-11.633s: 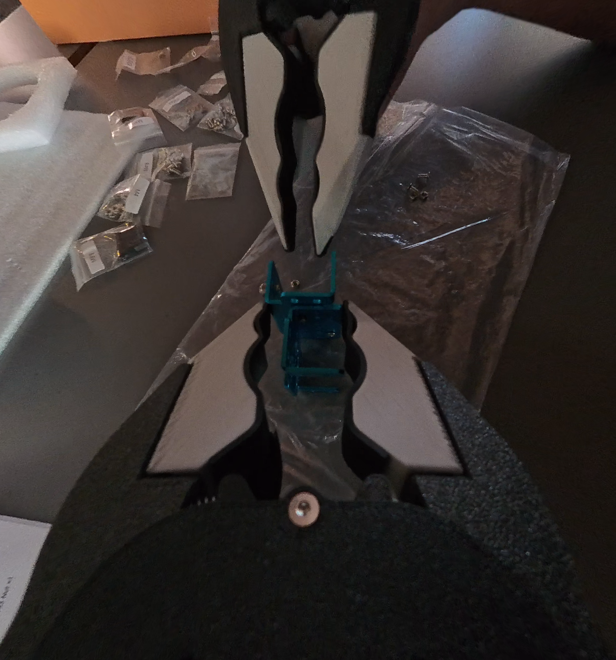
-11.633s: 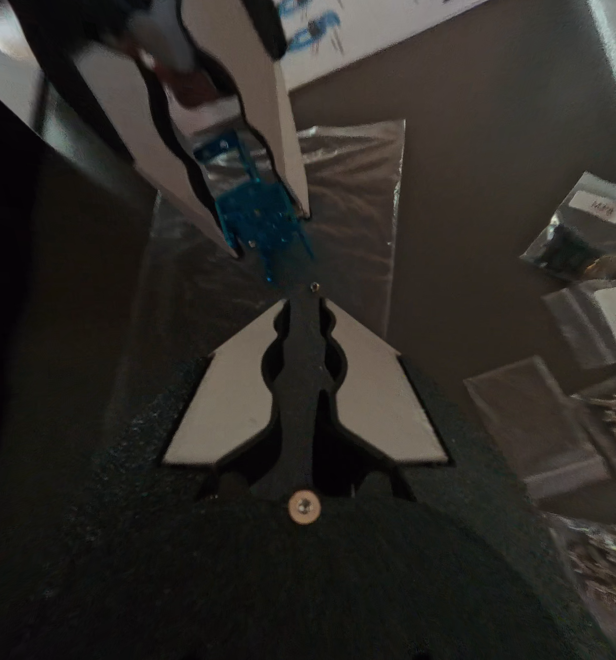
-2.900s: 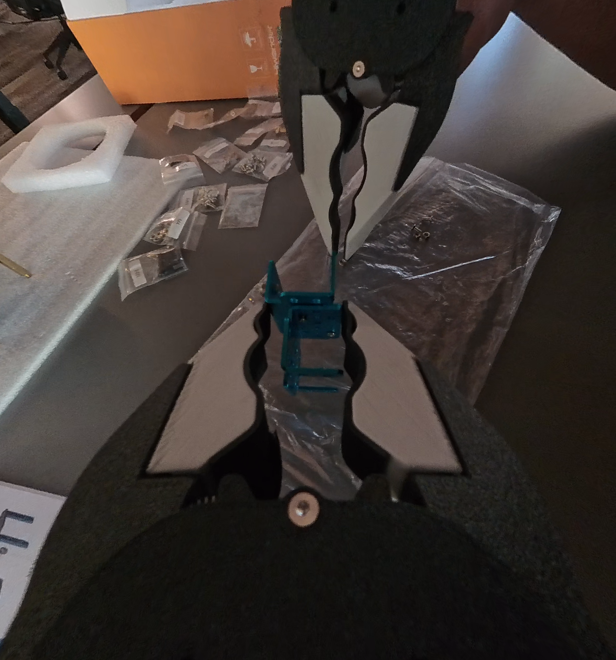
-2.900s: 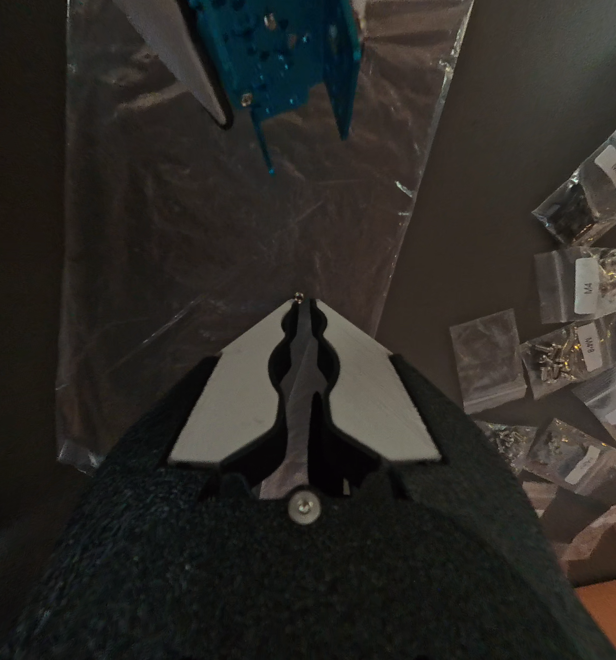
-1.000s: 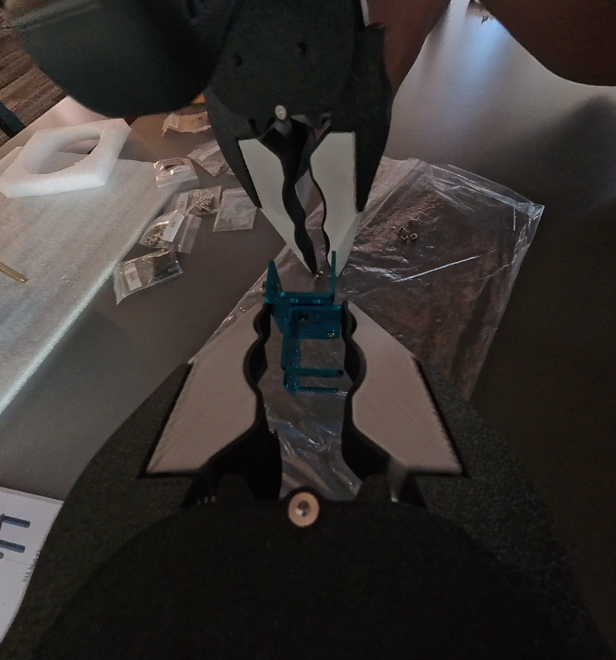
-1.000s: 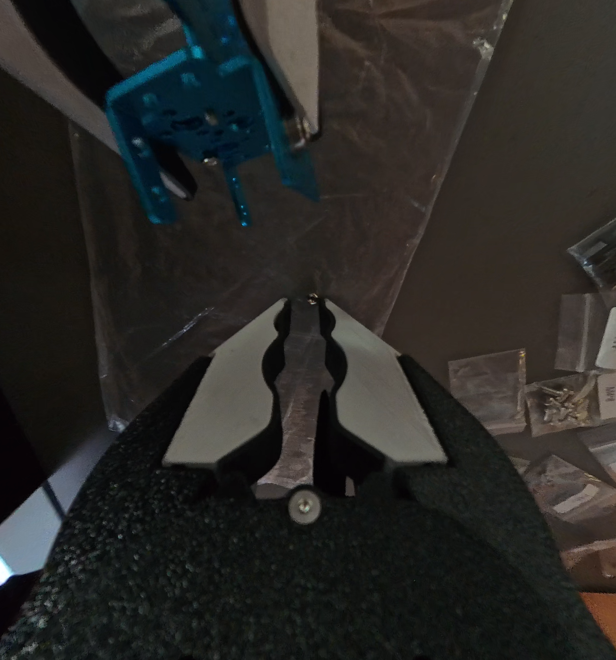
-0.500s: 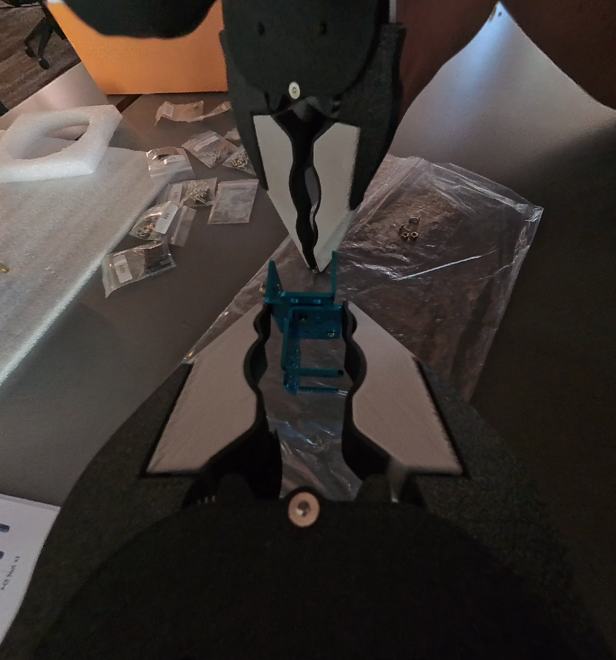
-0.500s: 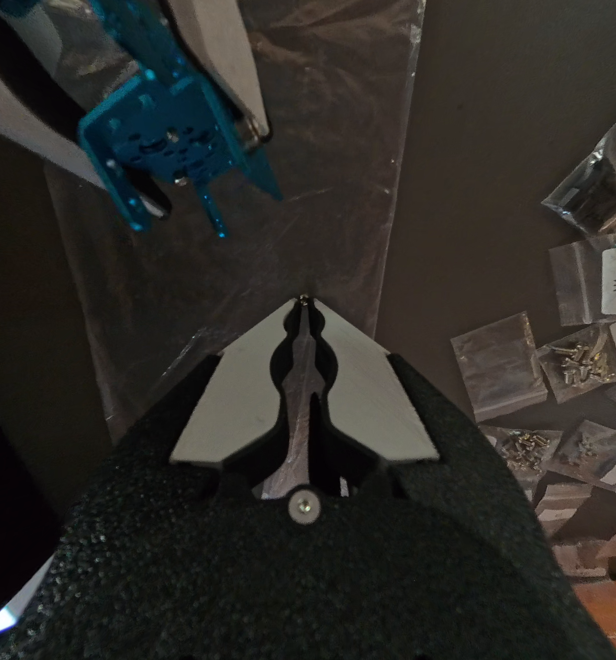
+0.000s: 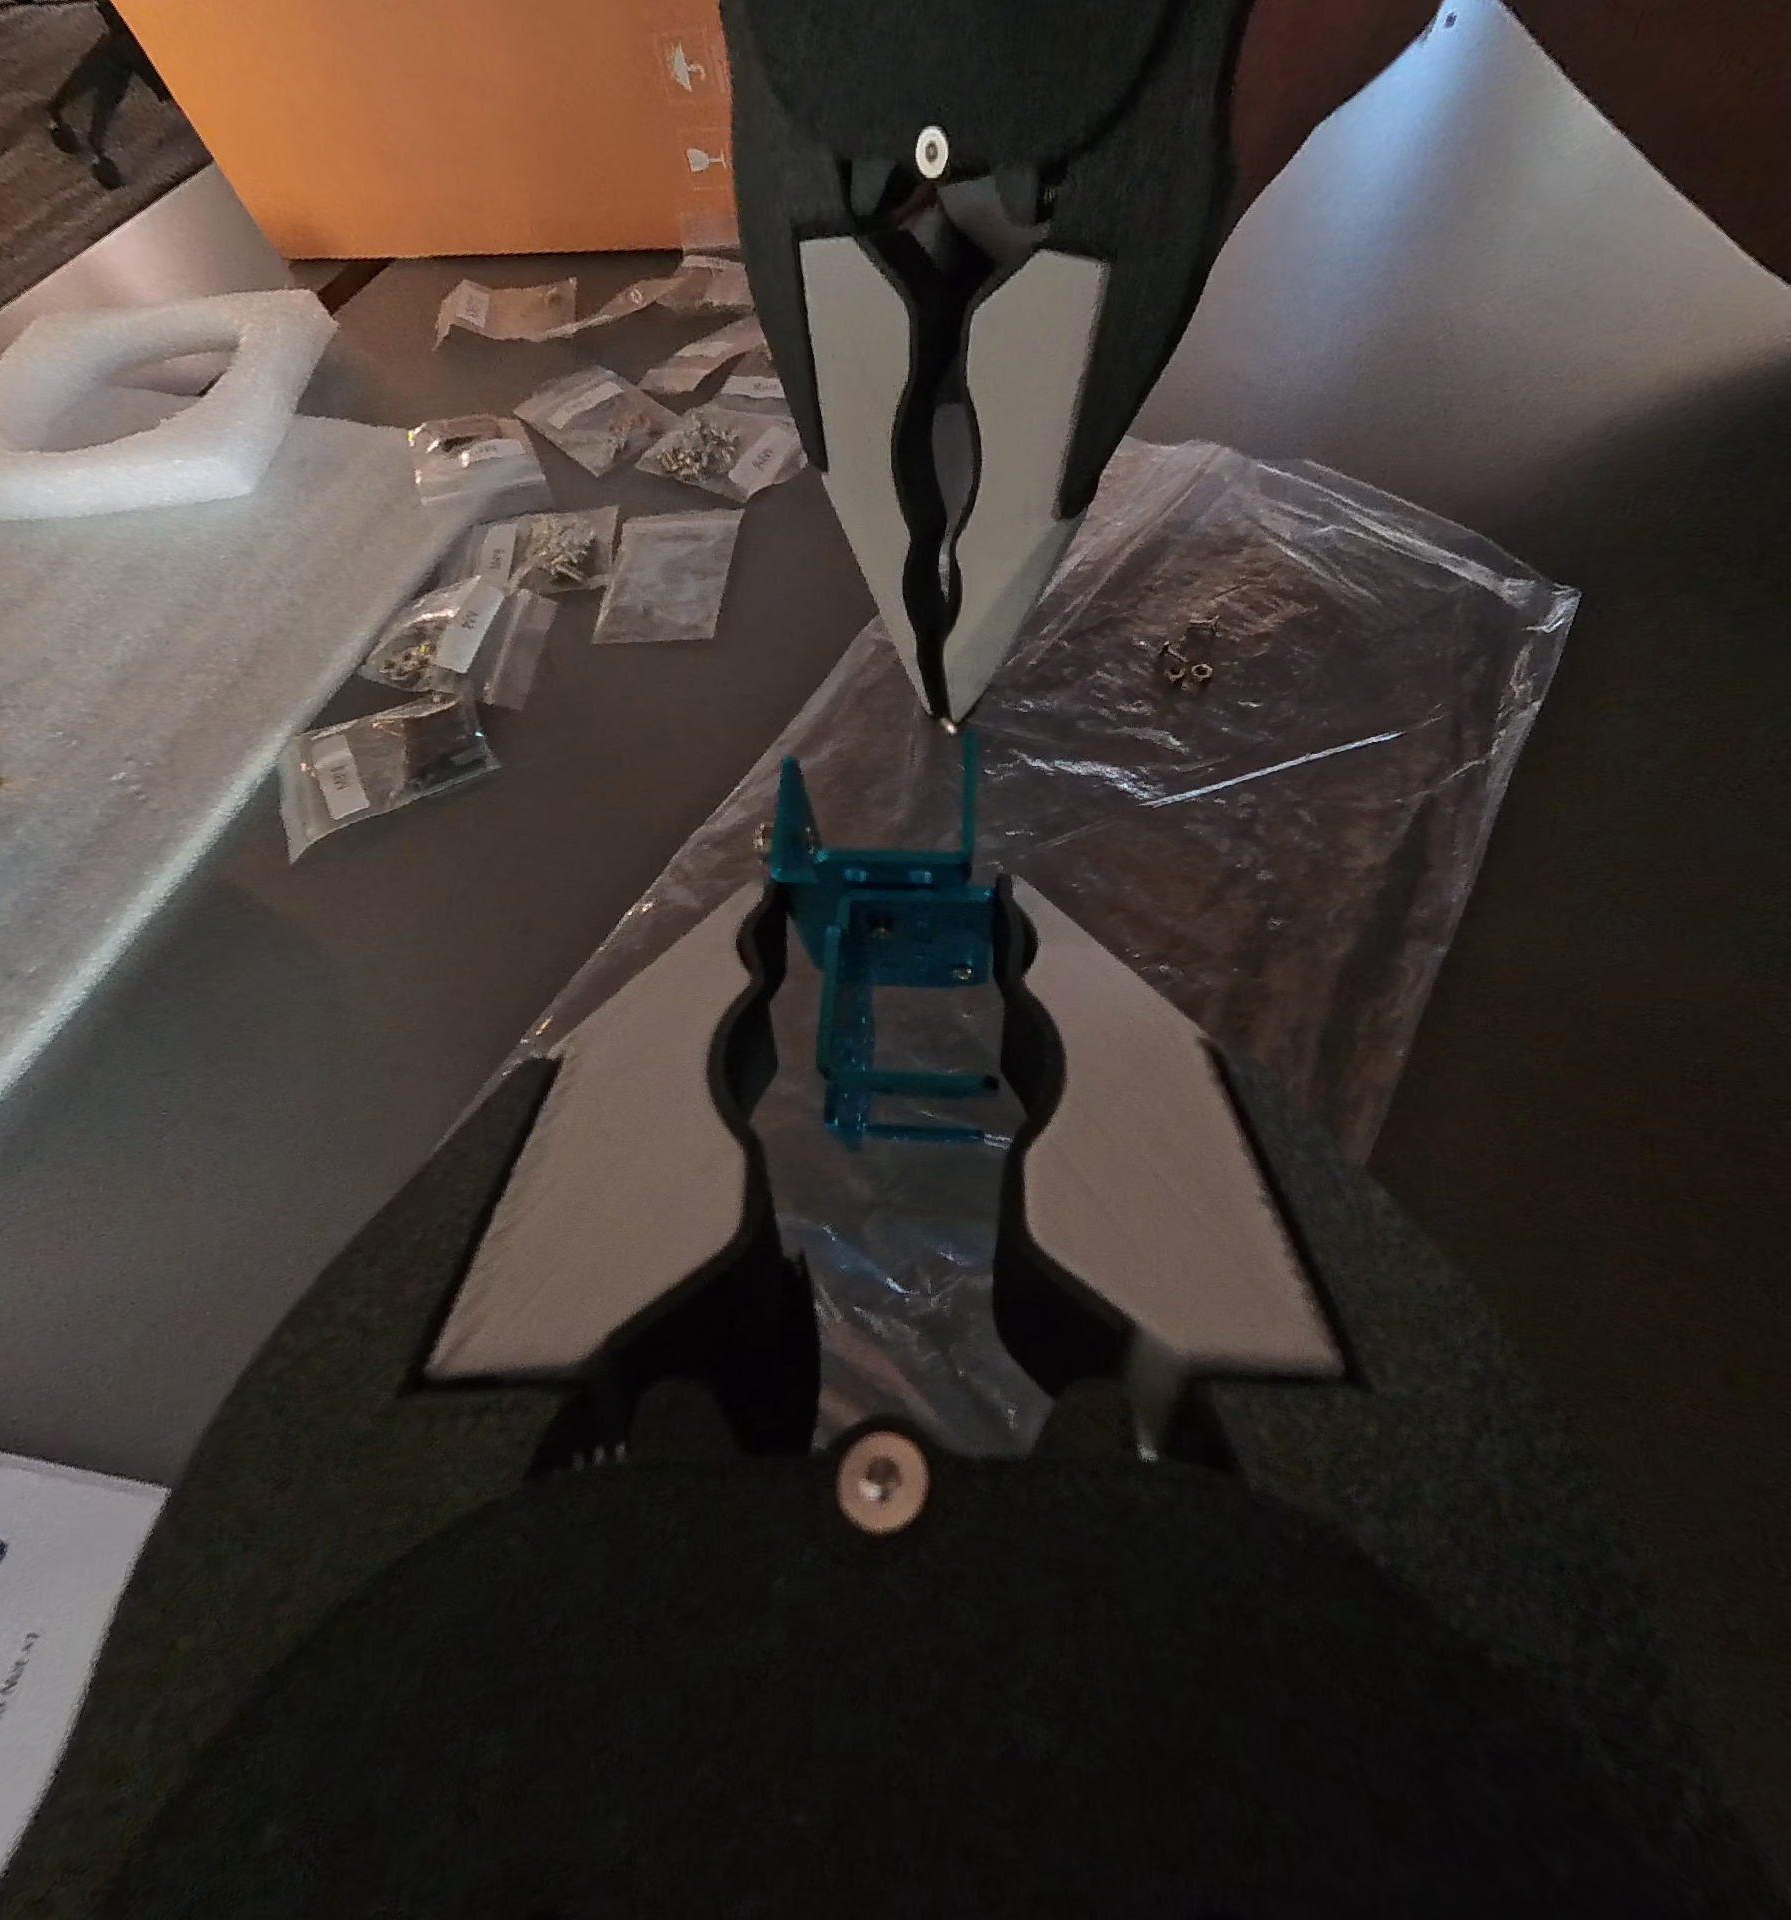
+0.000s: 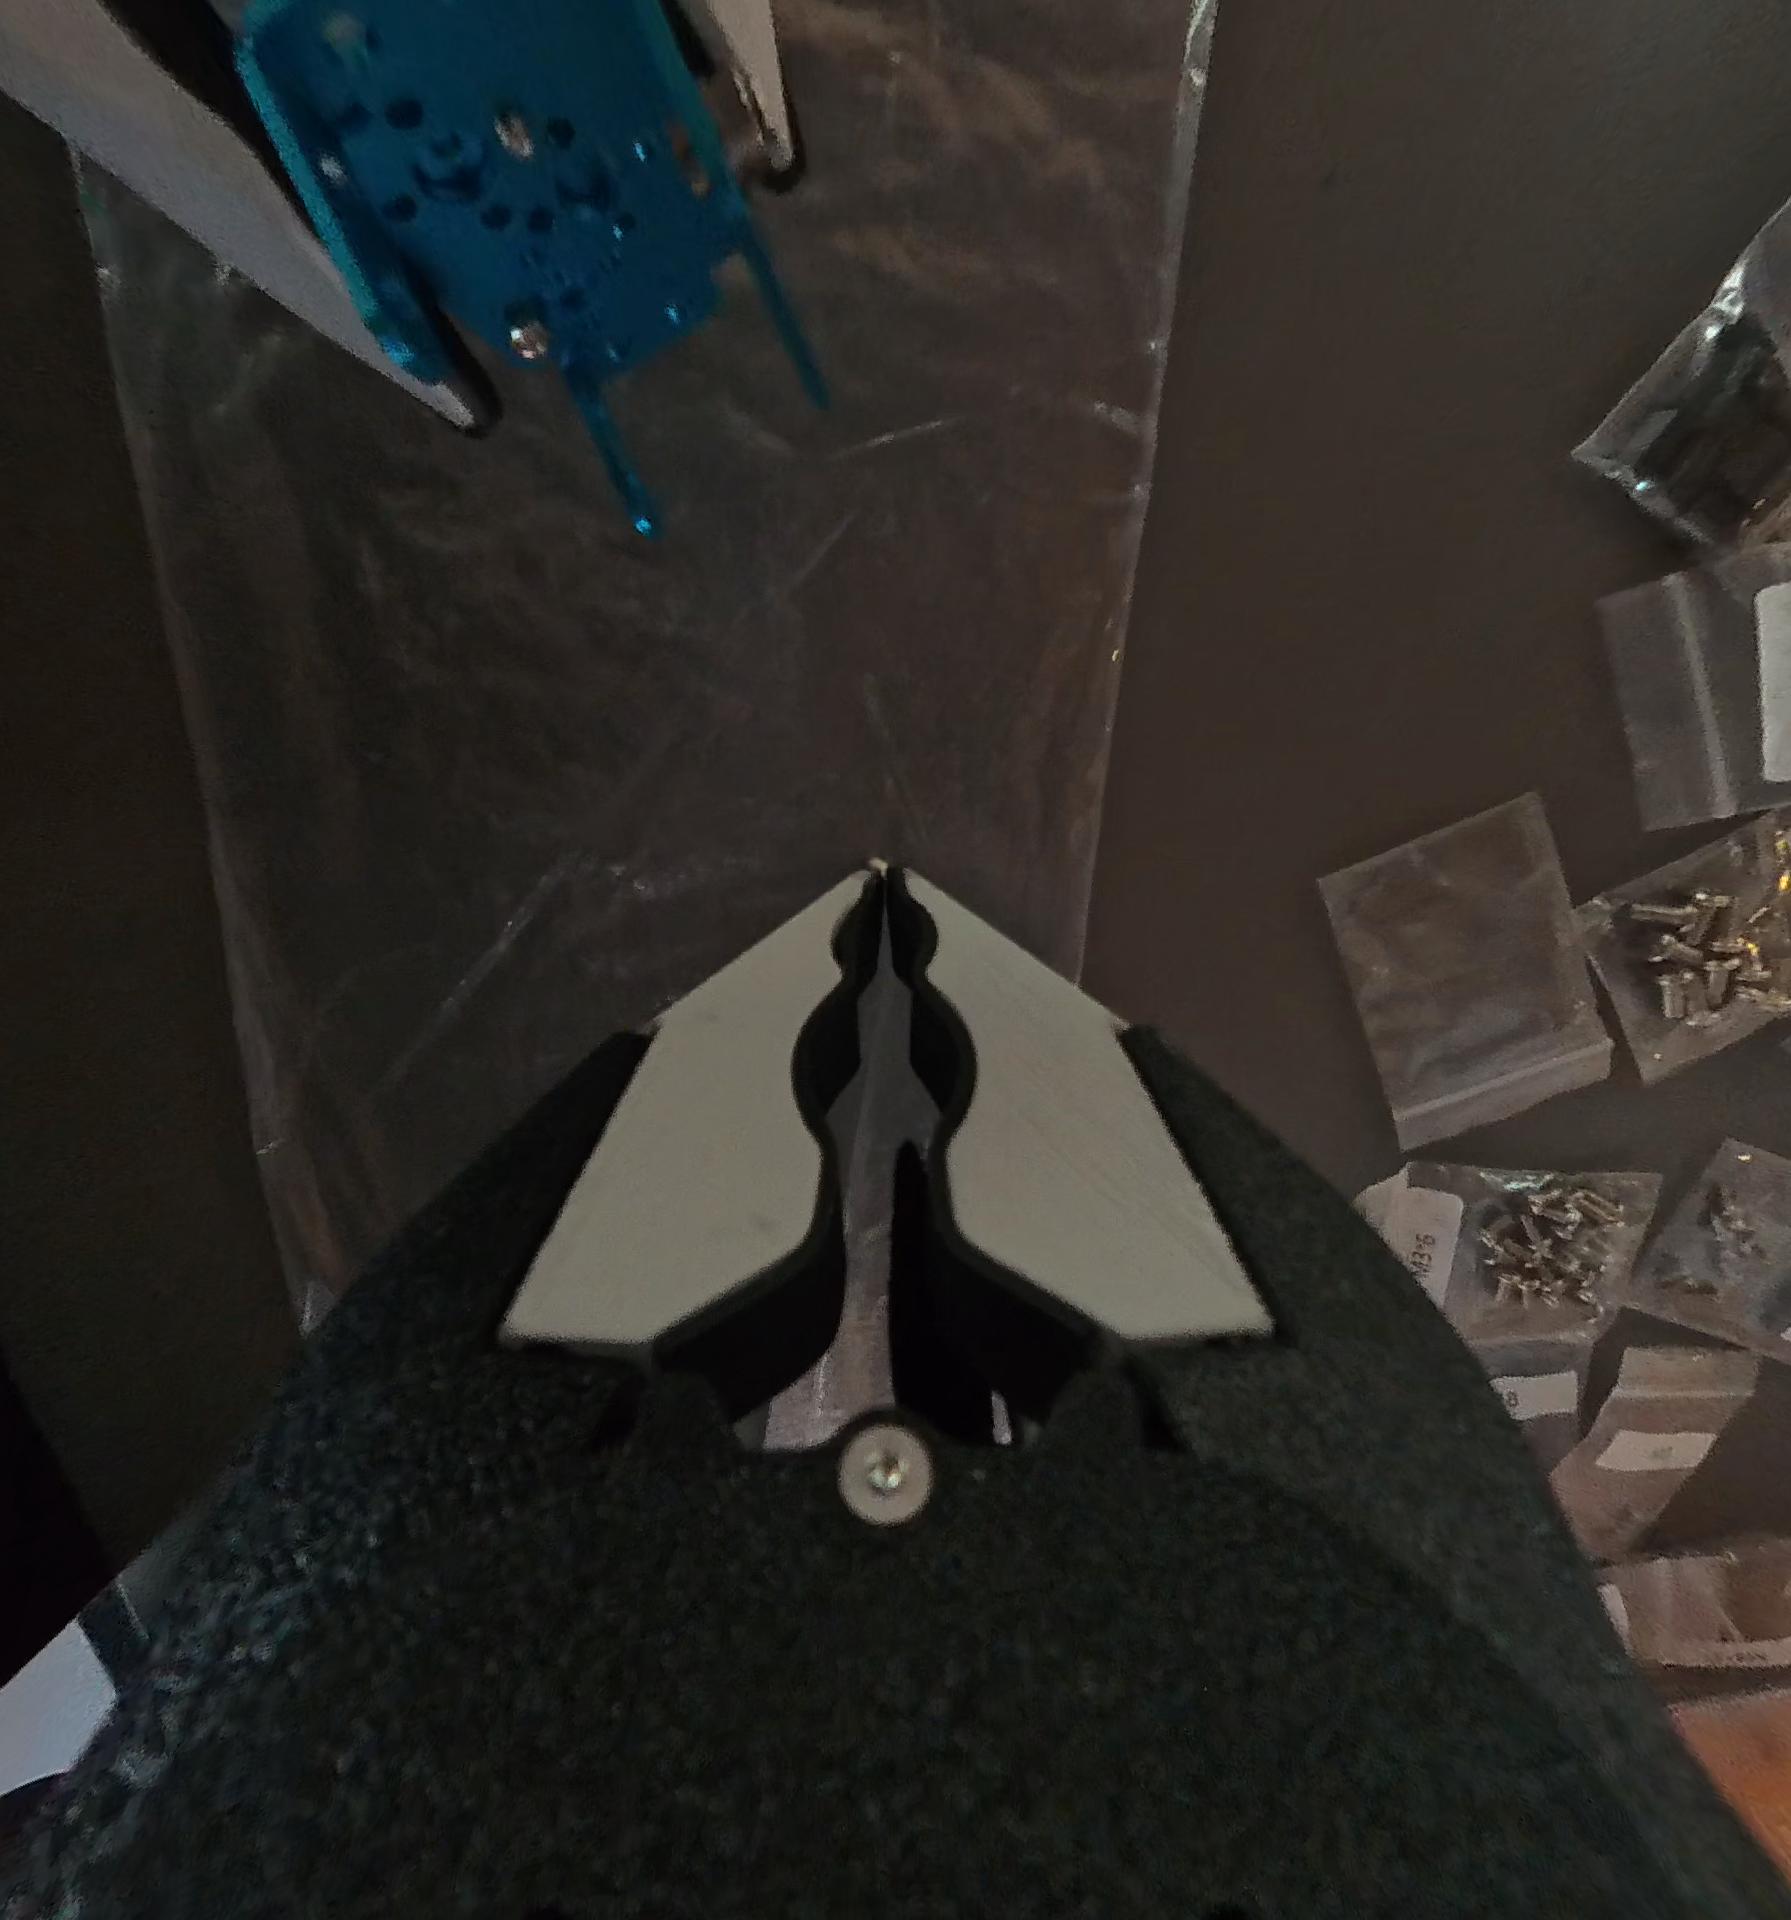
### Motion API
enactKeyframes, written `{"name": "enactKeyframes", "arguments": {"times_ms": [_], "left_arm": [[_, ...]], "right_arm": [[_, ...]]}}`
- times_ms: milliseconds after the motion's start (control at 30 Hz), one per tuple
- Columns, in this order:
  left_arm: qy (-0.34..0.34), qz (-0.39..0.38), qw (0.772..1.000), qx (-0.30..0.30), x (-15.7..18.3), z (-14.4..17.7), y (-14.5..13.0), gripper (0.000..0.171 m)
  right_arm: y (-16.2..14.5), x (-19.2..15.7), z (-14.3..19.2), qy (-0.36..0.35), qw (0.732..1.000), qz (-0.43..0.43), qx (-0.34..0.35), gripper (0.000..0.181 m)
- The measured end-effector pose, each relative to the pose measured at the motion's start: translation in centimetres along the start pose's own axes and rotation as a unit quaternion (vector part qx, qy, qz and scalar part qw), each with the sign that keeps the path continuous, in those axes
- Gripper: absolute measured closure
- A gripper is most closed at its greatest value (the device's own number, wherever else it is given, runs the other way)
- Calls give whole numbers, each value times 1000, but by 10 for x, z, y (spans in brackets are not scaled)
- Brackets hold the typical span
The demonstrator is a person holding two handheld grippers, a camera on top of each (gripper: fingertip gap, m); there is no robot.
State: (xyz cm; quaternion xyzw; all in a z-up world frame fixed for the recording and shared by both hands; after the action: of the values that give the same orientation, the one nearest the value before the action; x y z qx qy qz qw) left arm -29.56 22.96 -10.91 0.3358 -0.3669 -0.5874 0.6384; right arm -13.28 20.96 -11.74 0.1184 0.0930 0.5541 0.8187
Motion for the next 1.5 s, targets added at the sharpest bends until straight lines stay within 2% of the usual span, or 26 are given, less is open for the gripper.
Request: {"name": "enactKeyframes", "arguments": {"times_ms": [200, 867, 1133, 1300, 1500], "left_arm": [[1, 2, 1000, -1, -1, 0, 0, 132], [3, -4, 1000, -1, 0, 1, 0, 132], [5, -4, 1000, 1, -1, 1, 0, 132], [4, -7, 1000, -1, 0, 0, 0, 132], [6, -9, 1000, -2, 0, 0, 0, 132]], "right_arm": [[2, 0, 1, -3, 1000, 1, 1, 176], [7, -2, -3, -11, 1000, 23, -16, 178], [5, -2, 4, -19, 999, 15, 34, 179], [-4, -3, 0, -34, 999, 18, 11, 179], [-3, -8, 1, -26, 999, 21, 19, 178]]}}
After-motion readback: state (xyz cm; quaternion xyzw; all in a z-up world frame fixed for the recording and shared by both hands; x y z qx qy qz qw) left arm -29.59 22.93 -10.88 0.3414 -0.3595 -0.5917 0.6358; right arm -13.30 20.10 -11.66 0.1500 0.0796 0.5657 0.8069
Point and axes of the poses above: each gripper's, where its closed fingertips meet, z back along the fingers, y out of its top, x = y × z across the jaws, the point moved 8 cm from there along z, back along the fingers, and after that the axes turned 10 degrees about z, right-handed, at the moved point
